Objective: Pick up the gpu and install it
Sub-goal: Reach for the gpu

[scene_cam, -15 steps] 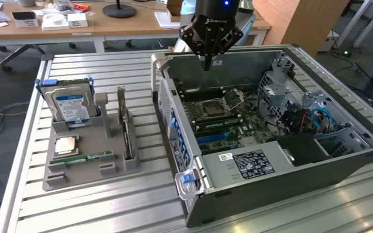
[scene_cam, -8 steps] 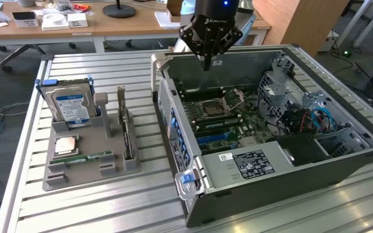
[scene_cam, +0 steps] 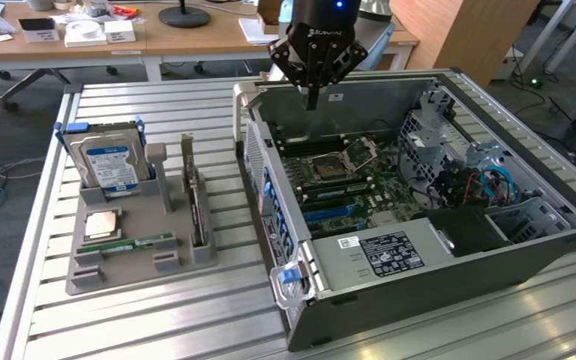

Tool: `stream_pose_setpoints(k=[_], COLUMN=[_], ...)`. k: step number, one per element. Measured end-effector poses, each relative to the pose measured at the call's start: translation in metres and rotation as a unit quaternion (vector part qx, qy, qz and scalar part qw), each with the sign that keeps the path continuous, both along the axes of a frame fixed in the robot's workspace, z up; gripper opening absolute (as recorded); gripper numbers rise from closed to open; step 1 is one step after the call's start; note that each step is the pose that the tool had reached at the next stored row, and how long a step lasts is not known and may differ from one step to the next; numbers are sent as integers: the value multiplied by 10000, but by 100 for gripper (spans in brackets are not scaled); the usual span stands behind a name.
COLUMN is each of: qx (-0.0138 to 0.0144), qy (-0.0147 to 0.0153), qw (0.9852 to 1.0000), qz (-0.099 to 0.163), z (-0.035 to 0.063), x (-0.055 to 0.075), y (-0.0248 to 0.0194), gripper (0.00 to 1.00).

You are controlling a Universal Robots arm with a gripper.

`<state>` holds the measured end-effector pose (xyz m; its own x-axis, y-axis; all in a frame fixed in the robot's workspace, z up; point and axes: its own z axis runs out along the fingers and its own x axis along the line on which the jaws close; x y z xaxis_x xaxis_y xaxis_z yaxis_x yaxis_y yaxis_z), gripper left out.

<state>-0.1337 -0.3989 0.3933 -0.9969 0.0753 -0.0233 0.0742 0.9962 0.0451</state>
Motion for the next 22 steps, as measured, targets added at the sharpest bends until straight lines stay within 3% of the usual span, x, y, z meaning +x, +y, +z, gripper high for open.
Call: stream_pose_setpoints(k=[22], qx=[0], qy=[0], qw=[10000], qz=[0], z=[0], x=[-272], y=[0], gripper=[10])
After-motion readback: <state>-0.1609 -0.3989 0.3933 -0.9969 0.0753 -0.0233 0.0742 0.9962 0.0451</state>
